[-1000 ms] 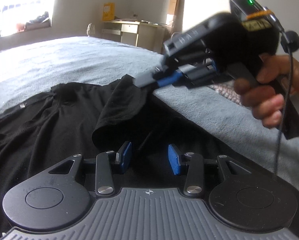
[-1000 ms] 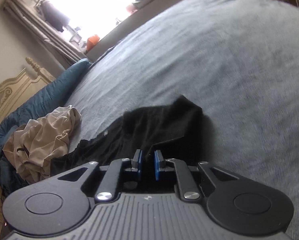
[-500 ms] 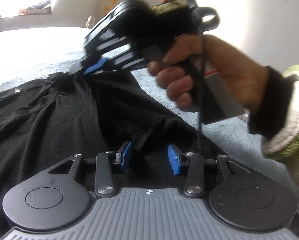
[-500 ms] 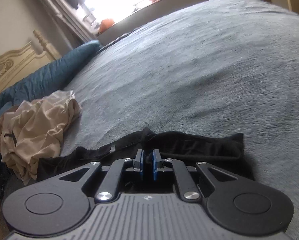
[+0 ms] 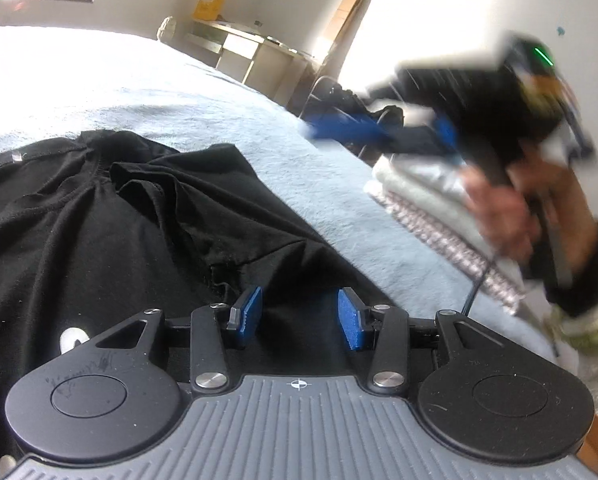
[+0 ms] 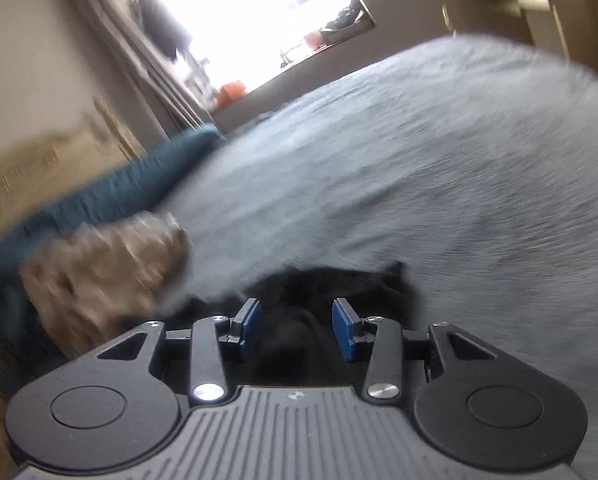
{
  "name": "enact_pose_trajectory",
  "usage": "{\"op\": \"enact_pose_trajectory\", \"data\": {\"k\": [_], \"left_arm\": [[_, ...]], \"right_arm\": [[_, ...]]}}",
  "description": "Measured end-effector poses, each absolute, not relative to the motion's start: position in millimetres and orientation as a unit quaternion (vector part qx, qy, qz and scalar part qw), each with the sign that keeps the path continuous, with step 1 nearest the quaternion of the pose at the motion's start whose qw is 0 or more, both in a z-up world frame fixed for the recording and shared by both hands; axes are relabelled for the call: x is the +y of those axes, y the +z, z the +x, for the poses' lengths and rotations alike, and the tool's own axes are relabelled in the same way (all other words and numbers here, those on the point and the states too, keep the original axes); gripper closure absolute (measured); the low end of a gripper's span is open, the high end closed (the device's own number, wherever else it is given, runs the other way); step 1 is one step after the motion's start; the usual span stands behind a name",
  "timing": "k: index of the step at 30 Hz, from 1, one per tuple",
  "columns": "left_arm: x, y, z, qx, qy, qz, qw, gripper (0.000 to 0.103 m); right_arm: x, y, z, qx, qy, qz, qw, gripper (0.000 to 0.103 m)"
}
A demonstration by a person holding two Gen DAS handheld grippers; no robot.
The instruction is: Fold clothes
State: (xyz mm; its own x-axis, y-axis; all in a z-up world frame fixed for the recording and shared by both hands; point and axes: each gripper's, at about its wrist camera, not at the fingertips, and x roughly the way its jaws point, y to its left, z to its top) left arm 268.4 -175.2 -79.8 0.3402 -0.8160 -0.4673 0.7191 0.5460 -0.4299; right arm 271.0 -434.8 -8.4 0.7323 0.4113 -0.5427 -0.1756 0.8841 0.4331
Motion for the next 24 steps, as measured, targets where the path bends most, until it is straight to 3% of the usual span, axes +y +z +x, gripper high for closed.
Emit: {"op": "enact_pose_trajectory", "data": {"k": [8,11,16,19,24], "left_arm": [[-164,-75,294,0.365,-0.388,-0.132,0.836,0.061],[-161,-82,310,0.398,-0.337,-0.151,0.840,0.062],[-156,-76,304,0.387,-0.331,-0.152,0.847,0.062],[-162,-69,286,0.336,-0.348,-0.084,0.871,0.062],[-197,-64,239,0.243,-0.388,0.132,0.879,0.062]], "right_arm": [[-390,-36,180,0.325,0.153,-0.084,0.929,0.062],[-367,-52,175,0.309,0.154,-0.144,0.927,0.064],[-336,-75,179,0.262,0.131,-0.266,0.918,0.066],[-323,-85,178,0.245,0.130,-0.318,0.906,0.076],[-315,-100,175,0.228,0.109,-0.373,0.893,0.092]]}}
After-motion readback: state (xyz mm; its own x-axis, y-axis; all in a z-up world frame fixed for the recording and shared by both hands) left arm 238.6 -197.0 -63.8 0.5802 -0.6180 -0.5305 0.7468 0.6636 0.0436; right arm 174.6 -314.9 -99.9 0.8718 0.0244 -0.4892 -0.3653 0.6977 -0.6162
